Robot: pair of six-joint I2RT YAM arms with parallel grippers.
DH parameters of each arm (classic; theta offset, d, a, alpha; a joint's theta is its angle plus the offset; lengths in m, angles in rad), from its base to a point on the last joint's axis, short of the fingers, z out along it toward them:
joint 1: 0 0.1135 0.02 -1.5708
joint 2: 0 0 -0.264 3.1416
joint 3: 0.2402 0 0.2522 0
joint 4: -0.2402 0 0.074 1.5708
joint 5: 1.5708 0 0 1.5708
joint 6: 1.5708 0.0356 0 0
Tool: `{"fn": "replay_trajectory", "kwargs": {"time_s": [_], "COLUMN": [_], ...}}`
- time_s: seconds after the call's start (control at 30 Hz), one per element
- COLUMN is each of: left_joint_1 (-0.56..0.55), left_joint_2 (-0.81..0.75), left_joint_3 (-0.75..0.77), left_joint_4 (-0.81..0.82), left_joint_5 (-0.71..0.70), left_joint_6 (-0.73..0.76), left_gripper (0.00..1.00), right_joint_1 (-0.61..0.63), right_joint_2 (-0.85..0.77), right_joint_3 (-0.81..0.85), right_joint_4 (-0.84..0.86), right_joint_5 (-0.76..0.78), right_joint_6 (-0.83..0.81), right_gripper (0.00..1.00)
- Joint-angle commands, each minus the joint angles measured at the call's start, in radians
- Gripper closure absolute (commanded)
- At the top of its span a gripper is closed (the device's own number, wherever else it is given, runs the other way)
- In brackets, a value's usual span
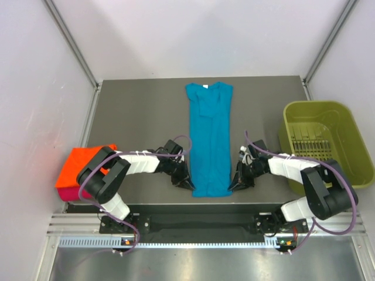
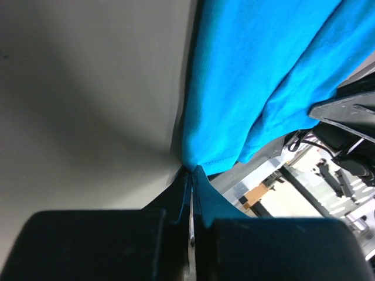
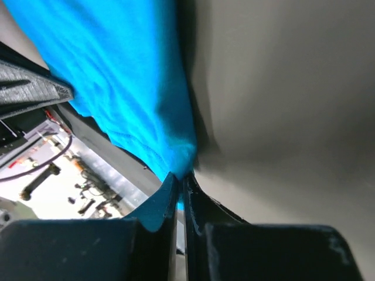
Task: Fold and stack the t-shirts
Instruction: Fold the tshirt
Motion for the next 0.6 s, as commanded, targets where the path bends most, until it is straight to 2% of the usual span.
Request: {"fn": "replay_trajectory", "kwargs": {"time_s": [0.0,0.3,0.57], "left_joint_1": [0.009,0.076,0.205], "left_joint_2": [-0.042,-0.075,0.039], "left_joint_3": [0.085,0.344,0.536], "left_joint_4": [-0.054,-0.250,-0.278], "left_joint_5": [-0.023,-0.056,-0.053], "left_joint_6": [0.078,0.284,0.353], "left_gripper": [1.00,1.00,1.00], "right_joint_1": [0.011,-0.022,-0.097], "right_joint_2": [-0.060,-0.112,0.021], "right_joint_3": [0.020,0.228,0.455], "right_joint_4": [-0.003,-0.078,-0.040], "right_joint_5": [0.017,0.029,0.052], "right_joint_6": [-0.038,-0.143,-0.170], "right_gripper": [1.00,1.00,1.00]}}
